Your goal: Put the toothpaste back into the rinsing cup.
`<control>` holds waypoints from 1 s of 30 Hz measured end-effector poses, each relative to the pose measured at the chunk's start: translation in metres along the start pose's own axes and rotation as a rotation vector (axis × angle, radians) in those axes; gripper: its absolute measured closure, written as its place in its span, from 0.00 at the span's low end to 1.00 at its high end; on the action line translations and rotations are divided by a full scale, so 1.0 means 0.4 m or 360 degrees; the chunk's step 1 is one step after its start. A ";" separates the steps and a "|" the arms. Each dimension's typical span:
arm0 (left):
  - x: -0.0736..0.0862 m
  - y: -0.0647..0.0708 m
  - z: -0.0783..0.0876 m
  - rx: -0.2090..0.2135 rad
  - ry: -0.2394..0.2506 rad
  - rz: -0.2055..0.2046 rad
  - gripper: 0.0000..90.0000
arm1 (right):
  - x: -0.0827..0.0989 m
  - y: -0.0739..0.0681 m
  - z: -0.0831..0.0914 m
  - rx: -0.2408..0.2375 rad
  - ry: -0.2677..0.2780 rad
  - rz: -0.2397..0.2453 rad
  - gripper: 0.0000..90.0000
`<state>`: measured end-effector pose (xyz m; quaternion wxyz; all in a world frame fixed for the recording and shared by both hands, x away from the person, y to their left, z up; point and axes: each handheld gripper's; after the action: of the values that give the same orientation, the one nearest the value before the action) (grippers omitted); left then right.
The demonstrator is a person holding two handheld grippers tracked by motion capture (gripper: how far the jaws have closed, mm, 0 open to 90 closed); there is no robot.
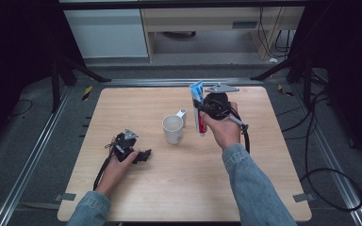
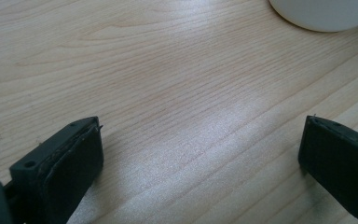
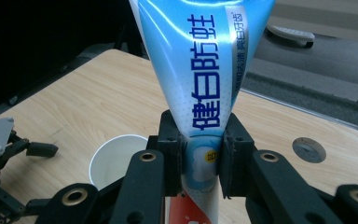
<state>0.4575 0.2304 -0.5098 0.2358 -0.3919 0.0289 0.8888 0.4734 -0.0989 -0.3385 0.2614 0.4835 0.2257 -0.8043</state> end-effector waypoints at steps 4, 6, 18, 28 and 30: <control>0.000 0.000 0.000 0.0000 0.0001 0.0001 0.00 | -0.006 -0.005 0.002 0.0014 0.0040 -0.0010 0.82; 0.000 0.000 0.000 0.0000 0.0000 0.0000 0.00 | -0.008 -0.006 0.002 0.0014 0.0050 -0.0008 0.82; 0.000 0.000 0.000 0.0000 0.0000 0.0001 0.00 | -0.038 -0.022 0.003 0.0054 0.0161 0.0018 0.82; 0.000 0.000 0.000 0.0000 0.0000 0.0000 0.00 | -0.053 -0.032 0.002 0.0052 0.0238 0.0032 0.82; 0.000 0.000 0.000 0.0000 0.0000 0.0001 0.00 | -0.055 -0.033 0.000 0.0052 0.0257 0.0026 0.82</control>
<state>0.4575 0.2304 -0.5098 0.2354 -0.3921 0.0291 0.8888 0.4738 -0.0845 -0.3173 0.2412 0.5527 0.2290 -0.7641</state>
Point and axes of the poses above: each handheld gripper's, and its own axes: z roughly backward along the jaws, x roughly out of its underside, y roughly to its right, and after that the axes turned 9 degrees about -x, right-handed
